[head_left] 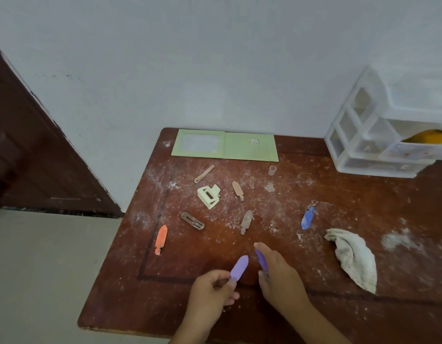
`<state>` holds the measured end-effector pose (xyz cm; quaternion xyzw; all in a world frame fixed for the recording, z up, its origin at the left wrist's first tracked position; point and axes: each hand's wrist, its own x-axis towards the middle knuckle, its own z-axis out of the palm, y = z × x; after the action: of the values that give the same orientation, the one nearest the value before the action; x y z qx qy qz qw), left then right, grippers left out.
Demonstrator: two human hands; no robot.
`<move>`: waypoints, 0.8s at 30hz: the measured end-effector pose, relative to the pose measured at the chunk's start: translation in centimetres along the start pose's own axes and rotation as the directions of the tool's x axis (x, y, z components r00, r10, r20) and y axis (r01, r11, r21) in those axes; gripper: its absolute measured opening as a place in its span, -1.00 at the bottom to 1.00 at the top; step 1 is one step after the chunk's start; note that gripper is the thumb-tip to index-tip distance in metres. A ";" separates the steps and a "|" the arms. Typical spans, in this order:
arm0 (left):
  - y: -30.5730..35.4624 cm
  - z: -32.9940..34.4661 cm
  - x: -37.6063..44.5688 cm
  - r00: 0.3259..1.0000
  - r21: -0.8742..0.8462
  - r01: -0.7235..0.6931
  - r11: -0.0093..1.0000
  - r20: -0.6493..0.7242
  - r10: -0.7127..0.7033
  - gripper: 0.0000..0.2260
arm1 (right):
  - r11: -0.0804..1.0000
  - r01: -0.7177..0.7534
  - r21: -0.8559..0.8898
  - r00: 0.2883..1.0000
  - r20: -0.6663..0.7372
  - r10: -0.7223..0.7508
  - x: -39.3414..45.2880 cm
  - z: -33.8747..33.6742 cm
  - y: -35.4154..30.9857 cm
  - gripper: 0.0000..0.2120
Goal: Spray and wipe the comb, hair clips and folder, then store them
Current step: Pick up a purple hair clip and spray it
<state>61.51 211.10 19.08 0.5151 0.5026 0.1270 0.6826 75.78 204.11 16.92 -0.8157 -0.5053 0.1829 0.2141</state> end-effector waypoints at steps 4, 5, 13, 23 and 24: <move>0.3 0.0 -0.1 1.000 -0.017 0.000 1.000 0.014 0.000 -0.86 | 1.000 0.018 0.013 1.000 0.006 -0.018 -0.3 -0.3 -0.1 -0.45; 0.3 0.1 -0.1 1.000 -0.017 0.001 1.000 0.014 -0.001 -0.87 | 1.000 0.023 0.013 1.000 0.000 -0.023 -0.4 -0.3 -0.2 -0.47; 0.6 0.4 -0.2 1.000 -0.024 0.006 1.000 0.015 -0.005 -0.84 | 0.967 0.235 0.101 0.972 -0.006 -0.236 -1.6 -0.2 -0.7 -0.40; 1.5 0.8 -0.7 0.994 -0.379 0.080 0.922 -0.033 -0.100 -0.84 | 0.953 0.103 0.286 0.992 -0.094 -0.079 -1.9 -1.8 0.6 -0.39; 1.6 1.0 -0.8 0.996 -0.372 0.060 0.926 -0.043 -0.081 -0.83 | 0.948 0.096 0.305 0.993 -0.093 -0.071 -2.0 -2.3 0.5 -0.40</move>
<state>62.49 210.69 20.76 0.3548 0.5071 0.2096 0.7570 76.50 201.74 18.77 -0.7568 -0.4955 0.2174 0.3667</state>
